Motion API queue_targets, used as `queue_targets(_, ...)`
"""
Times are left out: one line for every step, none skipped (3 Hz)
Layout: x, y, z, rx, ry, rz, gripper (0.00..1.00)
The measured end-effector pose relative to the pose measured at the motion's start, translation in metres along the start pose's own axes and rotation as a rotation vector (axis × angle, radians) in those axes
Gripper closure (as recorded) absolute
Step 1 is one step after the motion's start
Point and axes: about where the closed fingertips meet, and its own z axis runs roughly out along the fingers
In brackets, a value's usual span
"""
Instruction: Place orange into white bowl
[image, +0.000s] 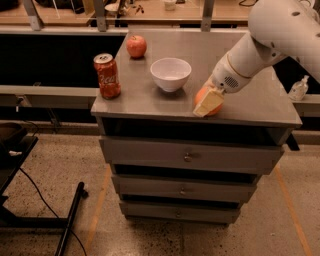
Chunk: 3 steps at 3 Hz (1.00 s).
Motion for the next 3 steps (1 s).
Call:
queue_targets(0.0, -0.001, 0.0, -0.002, -0.001, -0.004, 0.88)
queue_targets(0.0, -0.001, 0.0, -0.002, -0.001, -0.004, 1.0)
queue_targets(-0.03, -0.017, -0.022, 0.032, -0.051, -0.033, 1.0)
